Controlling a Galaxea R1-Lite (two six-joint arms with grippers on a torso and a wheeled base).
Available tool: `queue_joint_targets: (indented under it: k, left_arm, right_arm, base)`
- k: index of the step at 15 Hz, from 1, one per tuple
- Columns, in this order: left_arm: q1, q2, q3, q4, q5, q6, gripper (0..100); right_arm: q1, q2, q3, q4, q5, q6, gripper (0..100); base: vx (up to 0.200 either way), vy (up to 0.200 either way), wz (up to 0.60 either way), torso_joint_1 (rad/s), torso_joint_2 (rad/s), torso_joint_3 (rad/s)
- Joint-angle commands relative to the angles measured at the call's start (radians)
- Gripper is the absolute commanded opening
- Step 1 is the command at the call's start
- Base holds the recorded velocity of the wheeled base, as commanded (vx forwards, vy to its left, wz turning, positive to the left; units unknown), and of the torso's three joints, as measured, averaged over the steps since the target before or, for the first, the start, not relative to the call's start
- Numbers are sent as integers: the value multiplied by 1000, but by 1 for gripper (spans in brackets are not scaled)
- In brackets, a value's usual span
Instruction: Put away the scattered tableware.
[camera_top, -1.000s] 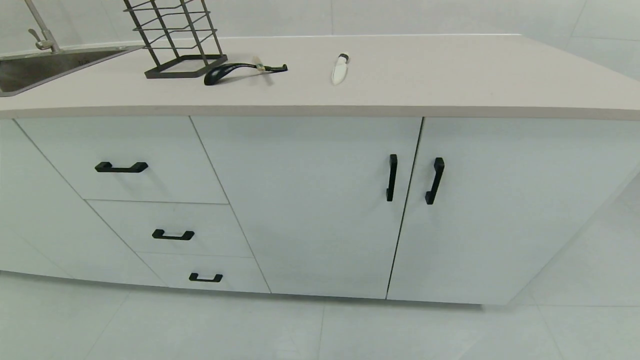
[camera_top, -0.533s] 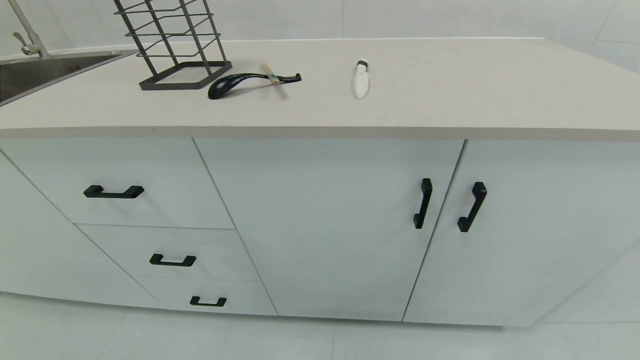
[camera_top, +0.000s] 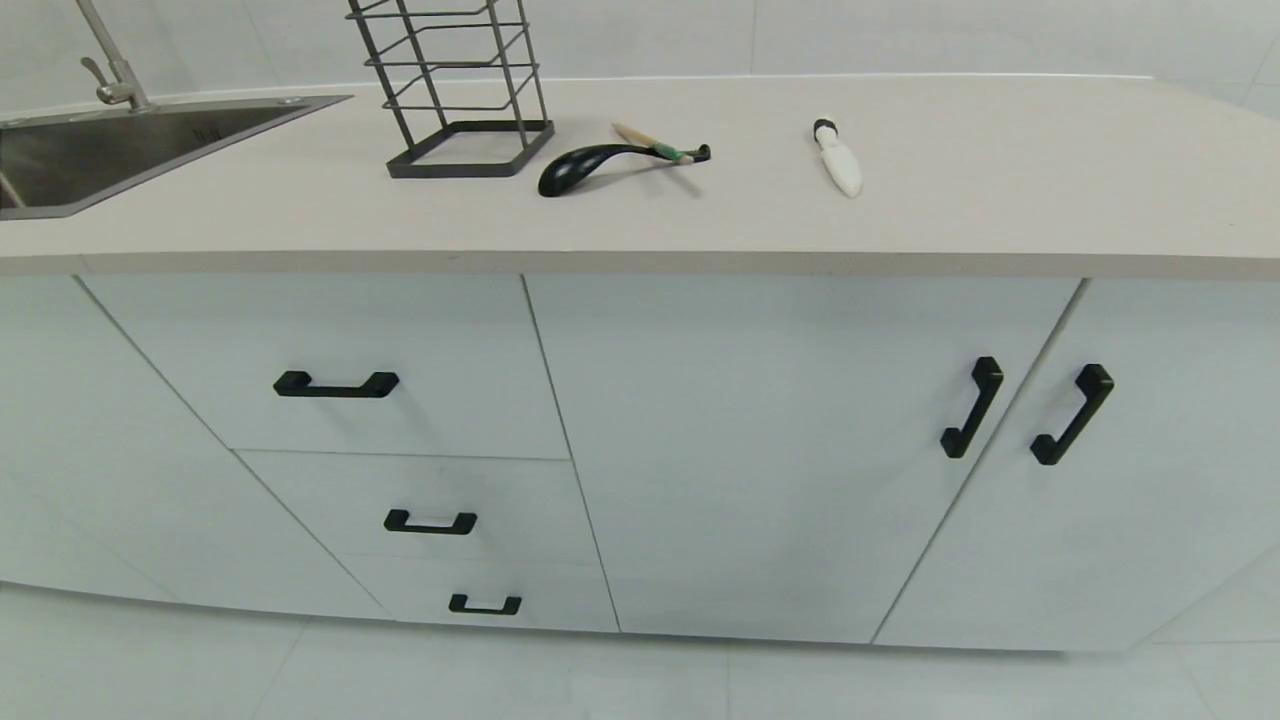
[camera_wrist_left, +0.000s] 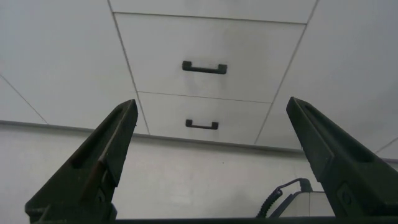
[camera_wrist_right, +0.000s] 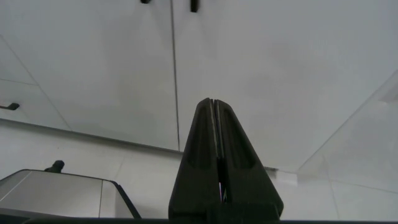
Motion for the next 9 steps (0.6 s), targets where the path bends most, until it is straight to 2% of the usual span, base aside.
queue_joint_targets:
  k: [1, 3, 9]
  left_arm:
    - [0, 0, 0, 0, 0, 0, 100]
    - [0, 0, 0, 0, 1, 0, 100]
    - [0, 0, 0, 0, 1, 0, 100]
  right_arm:
    - [0, 1, 0, -1, 0, 0, 0]
    - [0, 1, 0, -1, 0, 0, 0]
    - [0, 1, 0, -1, -1, -1, 0]
  base:
    - [0, 200, 0, 2, 12, 2]
    - [0, 200, 0, 0, 5, 5]
    - [0, 0, 0, 0, 0, 0]
